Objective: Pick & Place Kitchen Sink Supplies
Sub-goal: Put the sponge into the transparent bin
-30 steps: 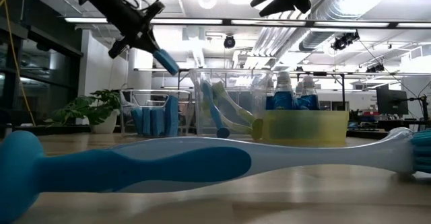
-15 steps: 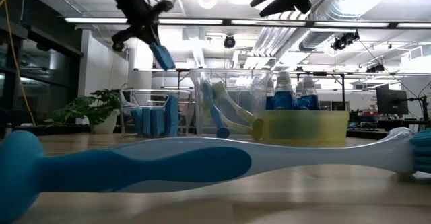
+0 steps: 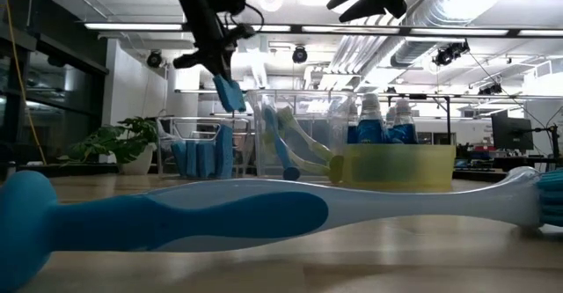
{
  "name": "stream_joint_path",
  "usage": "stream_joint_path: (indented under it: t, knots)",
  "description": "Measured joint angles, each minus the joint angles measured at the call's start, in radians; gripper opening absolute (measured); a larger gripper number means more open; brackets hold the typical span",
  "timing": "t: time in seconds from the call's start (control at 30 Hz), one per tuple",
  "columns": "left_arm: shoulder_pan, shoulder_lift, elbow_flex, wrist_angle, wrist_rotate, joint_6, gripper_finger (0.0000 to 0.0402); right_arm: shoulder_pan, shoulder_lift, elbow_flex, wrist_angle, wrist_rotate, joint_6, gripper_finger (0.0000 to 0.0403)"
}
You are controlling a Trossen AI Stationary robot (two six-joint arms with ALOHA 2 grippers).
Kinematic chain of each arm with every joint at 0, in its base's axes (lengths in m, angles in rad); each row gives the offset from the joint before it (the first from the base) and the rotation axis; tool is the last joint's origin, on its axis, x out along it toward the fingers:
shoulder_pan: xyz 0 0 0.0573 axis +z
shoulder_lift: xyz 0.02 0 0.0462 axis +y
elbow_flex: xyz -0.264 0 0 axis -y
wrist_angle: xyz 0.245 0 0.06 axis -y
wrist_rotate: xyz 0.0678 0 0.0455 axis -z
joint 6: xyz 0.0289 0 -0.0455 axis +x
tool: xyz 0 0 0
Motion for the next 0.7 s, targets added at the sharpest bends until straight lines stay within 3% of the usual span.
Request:
stream_joint_path:
  t: [0.7]
  knots:
    - [-0.057, 0.131, 0.0, 0.008, -0.126, -0.042, 0.0005, 0.0, 0.0, 0.0, -0.004, -0.004, -0.002, 0.0232]
